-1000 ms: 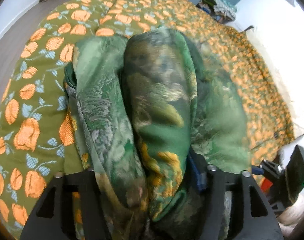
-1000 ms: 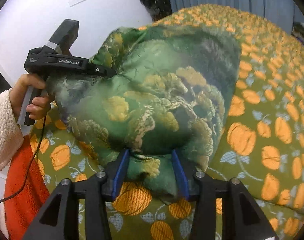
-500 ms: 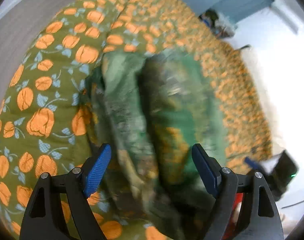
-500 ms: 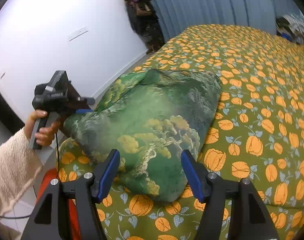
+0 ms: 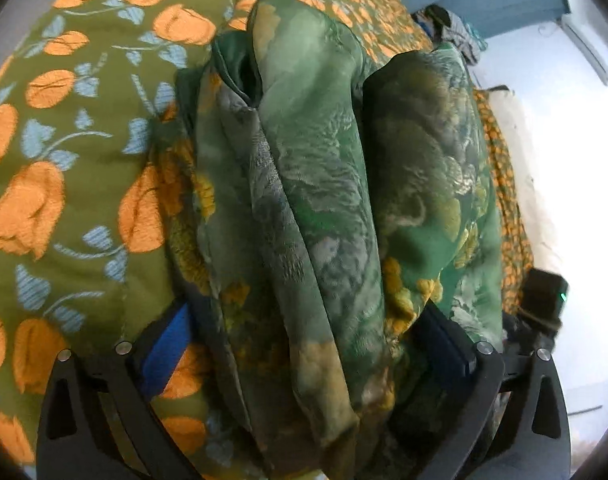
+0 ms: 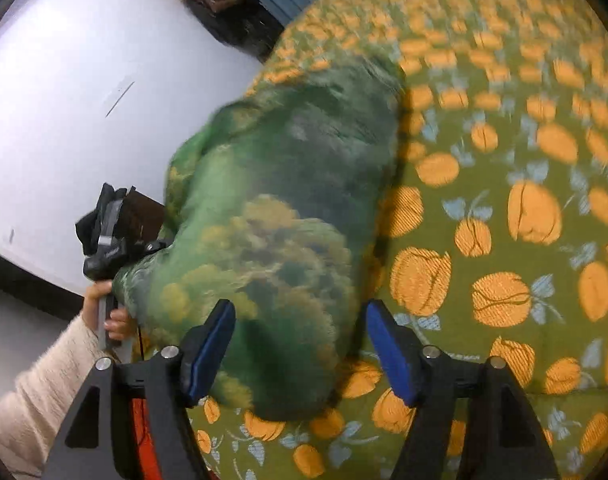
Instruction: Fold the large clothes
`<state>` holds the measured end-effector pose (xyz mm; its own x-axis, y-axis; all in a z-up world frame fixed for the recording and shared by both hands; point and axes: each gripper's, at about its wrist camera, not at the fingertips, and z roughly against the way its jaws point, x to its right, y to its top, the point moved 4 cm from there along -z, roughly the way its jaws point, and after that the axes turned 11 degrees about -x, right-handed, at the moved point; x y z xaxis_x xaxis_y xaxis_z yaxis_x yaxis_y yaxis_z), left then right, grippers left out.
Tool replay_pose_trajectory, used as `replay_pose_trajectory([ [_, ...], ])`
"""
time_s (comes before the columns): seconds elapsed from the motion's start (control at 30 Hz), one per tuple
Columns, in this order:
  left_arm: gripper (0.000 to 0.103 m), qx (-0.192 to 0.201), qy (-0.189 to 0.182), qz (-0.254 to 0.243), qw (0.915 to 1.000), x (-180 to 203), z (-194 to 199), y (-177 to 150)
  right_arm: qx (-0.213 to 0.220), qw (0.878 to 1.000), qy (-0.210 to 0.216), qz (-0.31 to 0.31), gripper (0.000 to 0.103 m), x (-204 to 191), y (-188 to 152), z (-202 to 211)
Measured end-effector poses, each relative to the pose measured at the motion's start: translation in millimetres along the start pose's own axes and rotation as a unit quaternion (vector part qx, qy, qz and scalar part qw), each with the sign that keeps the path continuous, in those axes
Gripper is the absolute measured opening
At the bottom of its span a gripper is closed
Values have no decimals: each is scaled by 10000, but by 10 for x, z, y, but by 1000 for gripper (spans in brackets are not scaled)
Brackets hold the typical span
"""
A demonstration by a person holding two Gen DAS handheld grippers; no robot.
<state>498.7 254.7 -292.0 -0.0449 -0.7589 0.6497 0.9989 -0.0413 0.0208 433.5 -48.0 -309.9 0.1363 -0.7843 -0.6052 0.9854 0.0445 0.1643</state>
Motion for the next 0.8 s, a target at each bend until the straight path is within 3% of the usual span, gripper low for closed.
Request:
replay_pose_trajectory([
  [0.13, 103, -86, -75, -112, 9999, 3, -128, 106, -90, 9988, 486, 18, 74, 102, 230, -196],
  [0.2, 103, -132, -130, -153, 9997, -33, -191, 147, -58, 9983, 578, 59, 94, 105, 385, -331],
  [0.27, 103, -165, -194, -195, 9995, -42, -240, 199, -191, 9970, 750, 16, 103, 107, 494, -498],
  [0.4, 103, -113, -244, -206, 9994, -40, -293, 222, -451, 9938, 1010, -124, 103, 174, 585, -742],
  [0.57, 103, -196, -136, -118, 9996, -49, -321, 158, -637, 9924, 1041, -130, 103, 192, 578, -772],
  [0.63, 92, -103, -75, -24, 9999, -6, -357, 168, -510, 9959, 744, 8, 87, 114, 577, -719],
  [0.67, 72, -43, -119, -39, 9999, 51, -316, 133, -457, 9969, 639, 73, 74, 88, 580, -695],
  [0.7, 63, -1, -99, -40, 9999, 92, -296, 124, -362, 9974, 605, 124, 65, 44, 563, -634],
  [0.8, 50, 144, -163, -73, 9997, 221, -162, 53, -183, 9974, 574, 397, 55, -136, 534, -475],
])
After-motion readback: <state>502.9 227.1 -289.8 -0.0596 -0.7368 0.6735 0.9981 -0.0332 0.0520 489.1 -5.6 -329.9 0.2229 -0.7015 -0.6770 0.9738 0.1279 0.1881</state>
